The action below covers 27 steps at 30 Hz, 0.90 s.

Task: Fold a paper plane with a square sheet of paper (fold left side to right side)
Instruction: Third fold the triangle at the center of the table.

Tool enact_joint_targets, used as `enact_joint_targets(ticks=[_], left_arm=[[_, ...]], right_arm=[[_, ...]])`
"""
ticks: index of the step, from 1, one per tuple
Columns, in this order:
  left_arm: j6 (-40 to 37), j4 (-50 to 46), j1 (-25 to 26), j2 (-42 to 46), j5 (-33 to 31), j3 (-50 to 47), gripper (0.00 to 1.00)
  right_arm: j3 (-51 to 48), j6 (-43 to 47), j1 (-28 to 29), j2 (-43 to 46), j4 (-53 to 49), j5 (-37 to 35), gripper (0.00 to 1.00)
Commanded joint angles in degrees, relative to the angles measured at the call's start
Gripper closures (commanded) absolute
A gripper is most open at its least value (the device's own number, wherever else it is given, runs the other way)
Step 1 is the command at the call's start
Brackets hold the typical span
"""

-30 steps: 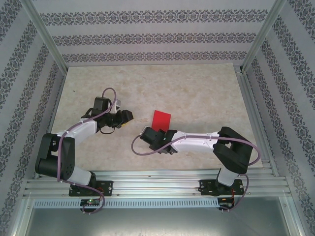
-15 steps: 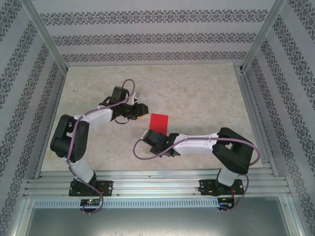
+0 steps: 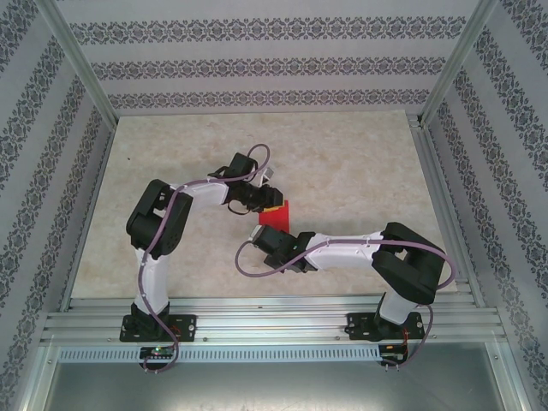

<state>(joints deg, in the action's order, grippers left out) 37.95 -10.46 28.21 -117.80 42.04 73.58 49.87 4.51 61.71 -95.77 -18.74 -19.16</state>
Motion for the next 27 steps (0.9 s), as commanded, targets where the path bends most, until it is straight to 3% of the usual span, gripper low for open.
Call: enact_joint_targets(ticks=[1, 22, 27], left_arm=[[-1.4, -0.8, 0.3, -1.4, -0.4, 1.0, 0.66], [-1.1, 0.7, 0.4, -3.6, -1.6, -0.2, 0.68], [-0.8, 1.4, 0.4, -4.1, -1.6, -0.4, 0.69]], right_arm=[[0.6, -0.9, -0.5, 0.3, 0.9, 0.3, 0.96], [6.5, -2.2, -0.5, -2.5, -0.9, 4.2, 0.75], [7.3, -2.7, -0.5, -3.0, -1.0, 3.9, 0.73]])
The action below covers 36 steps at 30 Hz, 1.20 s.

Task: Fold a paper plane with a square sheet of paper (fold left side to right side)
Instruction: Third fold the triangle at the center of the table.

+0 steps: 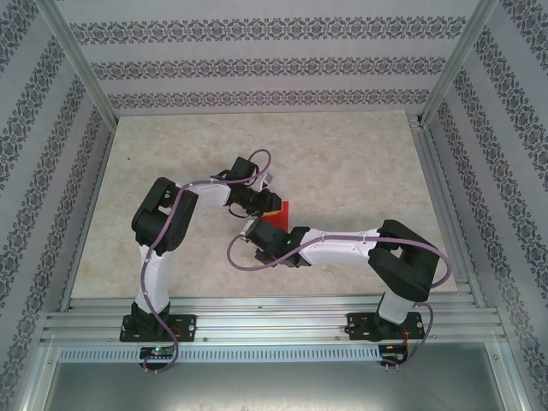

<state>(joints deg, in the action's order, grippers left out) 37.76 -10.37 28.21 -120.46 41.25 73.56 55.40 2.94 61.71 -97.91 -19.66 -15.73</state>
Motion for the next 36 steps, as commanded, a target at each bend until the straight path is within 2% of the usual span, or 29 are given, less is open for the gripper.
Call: enact_joint_targets(ticks=[1, 6, 8, 10, 13, 21, 32, 36], left_arm=[[-0.6, 1.4, 0.4, -1.6, -0.8, -0.3, 0.7], [-0.6, 1.4, 0.5, -1.6, -0.8, -0.3, 0.7], [-0.6, 1.4, 0.4, -1.7, -0.8, -0.3, 0.7], [-0.6, 1.4, 0.4, -1.8, -0.8, -0.3, 0.71], [-0.9, 1.0, 0.5, -2.0, -1.3, -0.3, 0.71], [-1.6, 0.0, 0.4, -2.8, -2.2, 0.0, 0.72], [-3.1, -2.4, 0.5, -4.0, -3.4, 1.1, 0.73], [-3.4, -2.9, 0.6, -4.2, -3.6, 1.7, 0.73]], right_arm=[[2.1, -1.2, -0.6, -1.1, 0.0, 0.5, 0.73], [3.1, -1.5, -0.7, -2.0, -0.1, 1.0, 0.73], [3.6, -1.7, -0.6, -2.2, -0.1, 1.6, 0.77], [3.7, -1.9, -0.6, -2.1, -0.2, 2.0, 0.83], [3.4, -2.6, -0.9, -1.1, -0.3, 3.3, 1.0], [-1.3, -7.2, -5.5, 3.2, 2.1, 11.1, 1.0], [-7.5, -15.2, -18.5, 6.0, 10.4, 27.6, 1.0], [-8.3, -16.7, -22.3, 5.5, 11.6, 31.2, 1.0]])
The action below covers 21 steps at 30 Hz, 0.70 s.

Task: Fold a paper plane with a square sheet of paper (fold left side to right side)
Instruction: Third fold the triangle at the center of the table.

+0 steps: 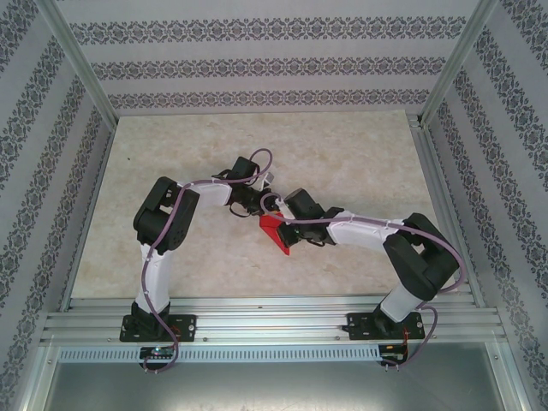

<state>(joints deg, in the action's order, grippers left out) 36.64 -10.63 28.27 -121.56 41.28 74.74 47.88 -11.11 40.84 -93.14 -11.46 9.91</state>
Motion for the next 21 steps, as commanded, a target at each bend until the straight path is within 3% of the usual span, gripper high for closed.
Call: enact_joint_targets(ticks=[1, 9, 21], left_arm=[[-2.3, -2.8, 0.6, -3.3, -3.7, 0.6, 0.73], [-2.6, -3.8, 1.1, -3.9, -3.9, 1.6, 0.73], [-2.9, -4.6, 1.2, -3.9, -4.5, 1.7, 0.74]], right_arm=[[-0.8, -2.8, -2.2, 0.4, 3.4, 6.3, 1.0], [0.1, -3.7, -4.9, -2.5, 3.9, 9.7, 1.0], [-0.5, -5.1, -6.5, -3.8, 4.2, 8.2, 1.0]])
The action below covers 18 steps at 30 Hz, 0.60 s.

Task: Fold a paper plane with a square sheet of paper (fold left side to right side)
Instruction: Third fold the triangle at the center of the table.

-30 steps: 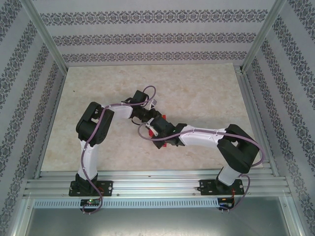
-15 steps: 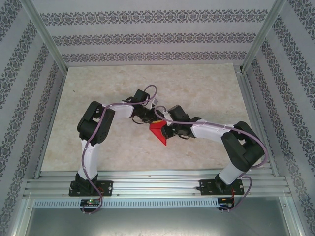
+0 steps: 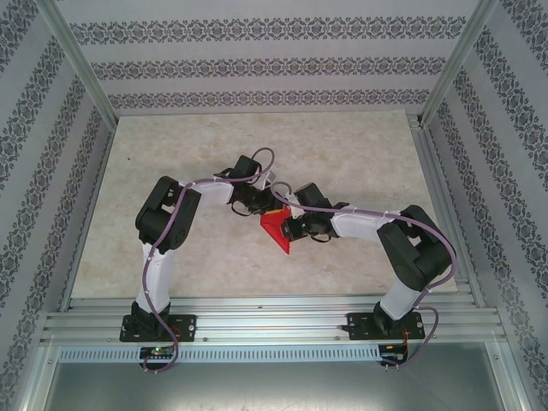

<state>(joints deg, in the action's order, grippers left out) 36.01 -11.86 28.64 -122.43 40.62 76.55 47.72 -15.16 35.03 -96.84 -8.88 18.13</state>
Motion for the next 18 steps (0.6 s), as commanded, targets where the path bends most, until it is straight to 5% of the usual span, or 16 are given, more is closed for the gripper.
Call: enact_joint_targets(ticks=[1, 18], left_arm=[[-2.3, -3.3, 0.8, -3.0, -3.8, -0.1, 0.74], [-2.3, -3.4, 0.9, -2.9, -3.7, 0.0, 0.74]], right_arm=[[-0.4, -1.2, -0.9, -0.1, 1.6, -0.1, 1.0], [1.4, -2.0, -1.6, -2.9, 0.8, 0.8, 1.0]])
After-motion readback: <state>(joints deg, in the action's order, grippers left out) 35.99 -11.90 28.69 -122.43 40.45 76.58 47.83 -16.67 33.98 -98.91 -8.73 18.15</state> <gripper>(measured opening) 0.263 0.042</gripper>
